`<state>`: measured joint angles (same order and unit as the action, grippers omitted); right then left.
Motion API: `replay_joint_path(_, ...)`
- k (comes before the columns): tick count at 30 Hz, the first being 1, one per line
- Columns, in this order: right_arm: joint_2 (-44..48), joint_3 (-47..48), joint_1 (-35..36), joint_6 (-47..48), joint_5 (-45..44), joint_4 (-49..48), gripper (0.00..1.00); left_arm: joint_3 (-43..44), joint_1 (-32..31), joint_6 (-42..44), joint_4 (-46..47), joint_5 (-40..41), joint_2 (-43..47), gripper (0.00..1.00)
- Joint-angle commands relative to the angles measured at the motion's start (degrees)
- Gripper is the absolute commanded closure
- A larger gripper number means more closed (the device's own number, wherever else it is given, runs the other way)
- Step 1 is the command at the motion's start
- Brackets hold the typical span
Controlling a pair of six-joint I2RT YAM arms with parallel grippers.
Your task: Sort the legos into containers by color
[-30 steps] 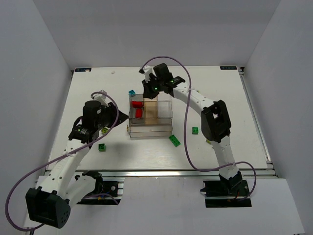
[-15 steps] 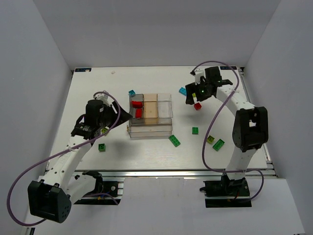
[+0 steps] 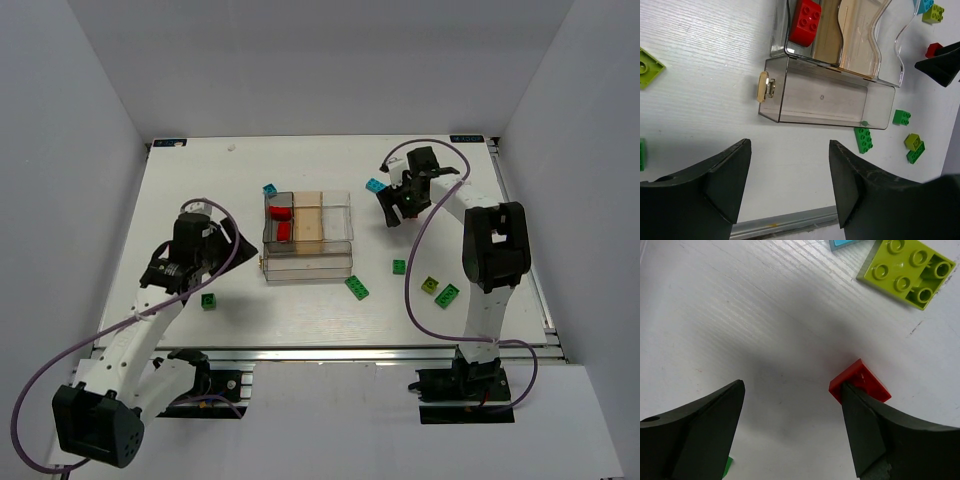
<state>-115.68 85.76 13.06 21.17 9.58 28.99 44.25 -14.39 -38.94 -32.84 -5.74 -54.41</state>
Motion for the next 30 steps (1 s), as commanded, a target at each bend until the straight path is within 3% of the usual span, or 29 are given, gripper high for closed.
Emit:
replay_joint_path(1,0.6,1.6,-0.2,3.0,-1.1,-1.4,0.18,-1.0,-0.2,-0.1,-2.3,2.0,2.6,0.27)
replay_joint_path(5,2.7,-0.5,-0.8,3.4,2.5,-2.0,0.23,-1.5,-0.2,0.0,-2.9,2.5,3.2,0.27)
replay_joint_path(11,3.3,0.8,-1.3,3.2,8.2,0.4,0.41,-1.8,-0.2,-0.1,-2.3,2.5,3.0,0.27)
replay_joint_path(14,5.7,-0.2,-1.5,3.4,12.2,-0.1,0.34,-1.8,-0.2,0.0,-2.3,2.7,2.9,0.27)
replay_joint_path(17,7.0,-0.7,-1.7,2.8,13.0,-0.2,0.13,-2.0,-0.2,0.0,-2.1,2.5,2.8,0.27)
replay_joint_path(20,6.4,0.6,-2.0,2.1,13.0,2.2,0.11,-2.2,-0.2,0.1,-1.9,2.5,2.9,0.27)
replay_joint_path(22,6.5,0.6,-2.7,2.4,15.8,3.2,0.19,-2.3,-0.2,0.1,-1.9,2.4,2.9,0.27)
replay_joint_path(24,7.0,0.3,-3.0,3.3,21.1,4.0,0.39,-2.4,-0.2,0.1,-1.6,1.9,3.0,0.27)
replay_joint_path(30,9.5,-0.4,-4.6,9.0,41.2,8.7,0.42,-4.7,-0.2,-0.7,12.7,-14.2,1.8,0.26)
